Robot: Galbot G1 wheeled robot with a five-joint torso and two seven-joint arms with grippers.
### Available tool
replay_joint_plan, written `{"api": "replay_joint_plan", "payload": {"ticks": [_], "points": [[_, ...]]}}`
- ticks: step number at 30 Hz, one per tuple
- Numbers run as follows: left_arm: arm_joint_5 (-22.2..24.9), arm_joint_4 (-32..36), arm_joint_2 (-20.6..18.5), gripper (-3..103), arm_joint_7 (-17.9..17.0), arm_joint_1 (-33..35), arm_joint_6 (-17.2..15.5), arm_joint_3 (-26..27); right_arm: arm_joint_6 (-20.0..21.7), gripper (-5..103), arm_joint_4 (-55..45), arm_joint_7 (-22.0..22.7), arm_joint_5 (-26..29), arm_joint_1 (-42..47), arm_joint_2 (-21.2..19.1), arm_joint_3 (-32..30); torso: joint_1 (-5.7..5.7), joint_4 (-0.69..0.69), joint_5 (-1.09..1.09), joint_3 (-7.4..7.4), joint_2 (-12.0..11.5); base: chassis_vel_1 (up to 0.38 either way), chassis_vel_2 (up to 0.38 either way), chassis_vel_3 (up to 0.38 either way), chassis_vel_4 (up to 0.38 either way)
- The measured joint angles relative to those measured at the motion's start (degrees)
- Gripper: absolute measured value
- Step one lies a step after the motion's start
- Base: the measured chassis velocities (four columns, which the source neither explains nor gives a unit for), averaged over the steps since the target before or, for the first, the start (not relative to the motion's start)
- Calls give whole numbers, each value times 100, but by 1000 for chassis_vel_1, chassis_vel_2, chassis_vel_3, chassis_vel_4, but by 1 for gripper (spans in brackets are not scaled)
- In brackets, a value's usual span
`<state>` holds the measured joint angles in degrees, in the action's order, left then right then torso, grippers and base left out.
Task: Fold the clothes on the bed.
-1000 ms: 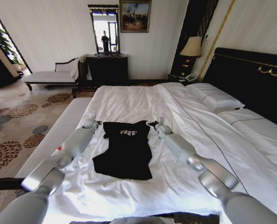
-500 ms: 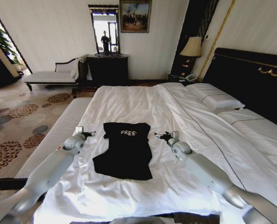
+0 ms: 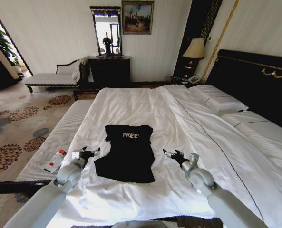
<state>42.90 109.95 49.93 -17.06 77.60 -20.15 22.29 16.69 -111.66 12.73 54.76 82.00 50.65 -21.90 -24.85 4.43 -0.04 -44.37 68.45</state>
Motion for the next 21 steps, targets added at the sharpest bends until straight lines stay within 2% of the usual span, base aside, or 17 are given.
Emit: {"api": "replay_joint_plan", "payload": {"ticks": [4,9,13,15,21], "points": [[-114,198,280,98,86,511,79,277,180,100,-409,-20,284,525,171,-260,-1,-2,-1,-1,-1,0,0,0,0],[-174,612,698,98,138,1232,110,749,694,100,-750,-48,1167,1028,561,-404,-1,-3,1,-1,-1,0,0,0,0],[-213,740,796,98,138,1405,126,845,840,100,-691,-179,1340,1168,712,-385,-1,-2,-1,-1,-1,0,0,0,0],[-216,876,876,97,171,1594,159,919,1013,100,-666,-210,1654,1255,951,-376,-2,-1,0,-2,-1,0,0,0,0],[-426,1028,995,96,214,1933,213,950,1151,100,-414,-279,1783,1235,1347,-244,-1,-2,0,-2,-1,0,0,0,0]]}}
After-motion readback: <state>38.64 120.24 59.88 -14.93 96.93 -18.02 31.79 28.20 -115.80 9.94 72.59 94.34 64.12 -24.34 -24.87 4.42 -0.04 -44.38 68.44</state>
